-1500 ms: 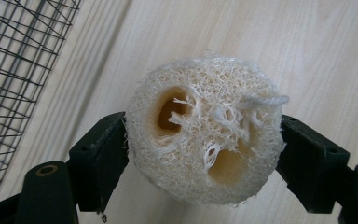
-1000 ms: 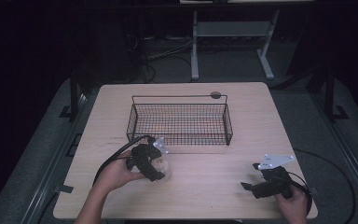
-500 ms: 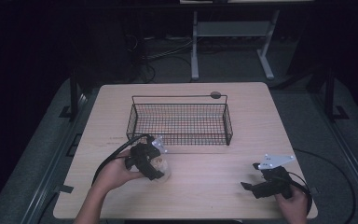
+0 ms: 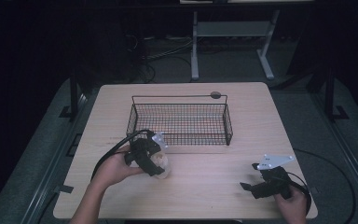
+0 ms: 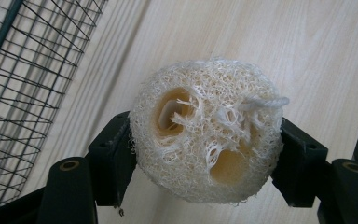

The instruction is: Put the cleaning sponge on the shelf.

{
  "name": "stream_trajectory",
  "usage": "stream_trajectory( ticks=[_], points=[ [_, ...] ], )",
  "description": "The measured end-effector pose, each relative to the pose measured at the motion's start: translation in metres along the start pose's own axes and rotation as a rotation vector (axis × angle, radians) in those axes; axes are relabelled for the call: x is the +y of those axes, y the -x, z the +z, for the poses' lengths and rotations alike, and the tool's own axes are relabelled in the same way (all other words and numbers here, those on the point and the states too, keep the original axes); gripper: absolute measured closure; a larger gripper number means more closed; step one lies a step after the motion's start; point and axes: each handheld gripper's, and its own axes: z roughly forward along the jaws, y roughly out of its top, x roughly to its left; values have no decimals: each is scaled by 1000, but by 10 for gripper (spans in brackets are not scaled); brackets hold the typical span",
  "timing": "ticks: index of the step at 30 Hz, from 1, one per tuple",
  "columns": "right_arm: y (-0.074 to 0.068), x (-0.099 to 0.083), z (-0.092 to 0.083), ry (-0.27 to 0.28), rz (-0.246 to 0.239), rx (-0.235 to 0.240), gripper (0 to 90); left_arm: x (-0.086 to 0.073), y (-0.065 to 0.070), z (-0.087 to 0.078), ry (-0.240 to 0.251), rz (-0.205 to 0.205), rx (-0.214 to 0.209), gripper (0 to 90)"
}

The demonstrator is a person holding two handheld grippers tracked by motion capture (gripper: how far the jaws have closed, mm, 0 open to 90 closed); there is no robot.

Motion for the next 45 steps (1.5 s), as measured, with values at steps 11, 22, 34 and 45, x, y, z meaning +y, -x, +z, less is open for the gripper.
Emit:
stream_trajectory(
  ticks=[11,22,34,45],
  points=[
    [2,-1,-1,-1,2,-6,142,9,-8,-14,3,7,-10,304],
    [2,0,0,4,0,-6,142,16,-17,-25,12,-2,-35,304],
    [1,1,1,-3,-10,0,142,27,-32,-35,-1,-14,-36,304],
    [1,2,1,2,-10,1,142,43,-41,-44,6,-15,-30,304]
  ],
)
